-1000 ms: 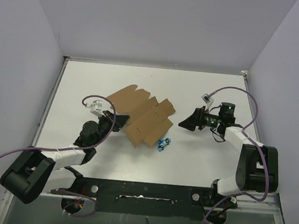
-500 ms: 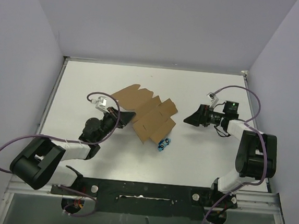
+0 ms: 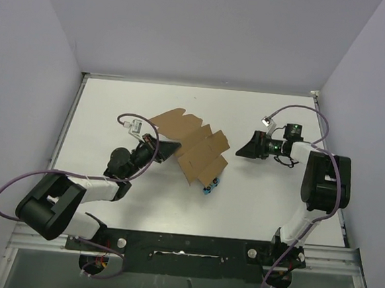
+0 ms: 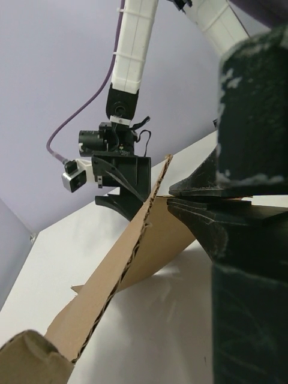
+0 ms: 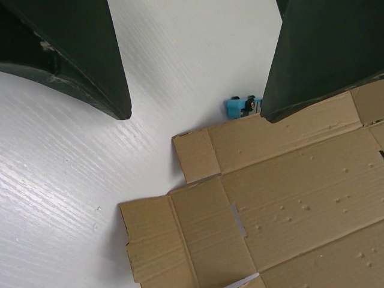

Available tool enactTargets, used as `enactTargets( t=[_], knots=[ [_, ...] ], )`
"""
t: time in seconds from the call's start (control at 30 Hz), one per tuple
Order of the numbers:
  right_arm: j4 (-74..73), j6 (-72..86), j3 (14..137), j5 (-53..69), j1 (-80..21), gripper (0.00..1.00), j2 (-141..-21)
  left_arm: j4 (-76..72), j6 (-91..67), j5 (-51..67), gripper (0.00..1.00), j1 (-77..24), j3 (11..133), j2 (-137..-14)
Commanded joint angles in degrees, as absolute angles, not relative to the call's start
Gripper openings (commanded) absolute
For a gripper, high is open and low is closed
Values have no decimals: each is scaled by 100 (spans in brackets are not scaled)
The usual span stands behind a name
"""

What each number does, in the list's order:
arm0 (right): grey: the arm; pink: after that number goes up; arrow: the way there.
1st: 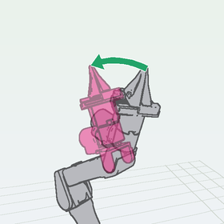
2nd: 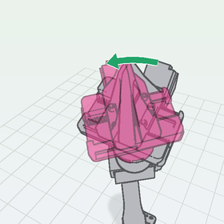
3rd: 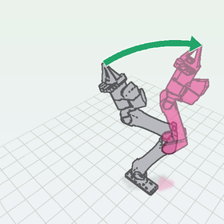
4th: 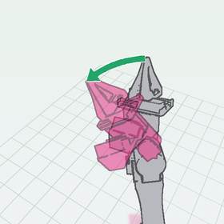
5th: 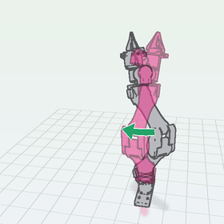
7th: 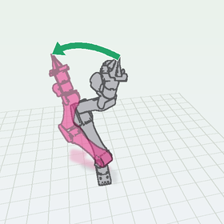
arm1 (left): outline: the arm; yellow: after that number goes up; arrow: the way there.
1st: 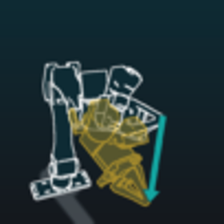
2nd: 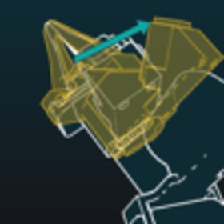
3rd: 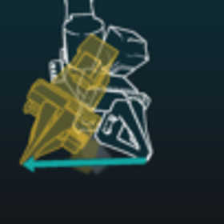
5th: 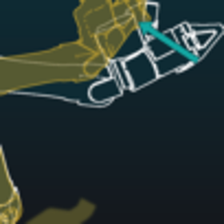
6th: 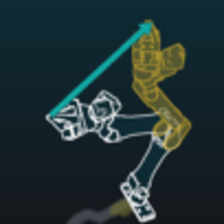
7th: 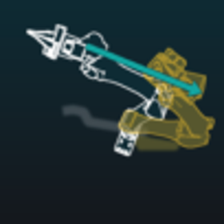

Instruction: Fold the paper box

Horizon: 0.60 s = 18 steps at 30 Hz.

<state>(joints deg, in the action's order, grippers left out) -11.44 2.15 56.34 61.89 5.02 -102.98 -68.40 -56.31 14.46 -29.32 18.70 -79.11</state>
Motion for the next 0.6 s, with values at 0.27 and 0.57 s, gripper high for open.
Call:
enactTargets(
  t=[0.27, 0.57],
  knots=[
    [-1648, -322, 6308, 6203, 260, 92, -10626, -7242, -5599, 2131, 0, -2961, 2265, -7854],
    [-1789, -582, 6369, 6459, 196, 91, -10597, -7002, -5572, 2173, 0, -2953, 2176, -7599]
  ],
)
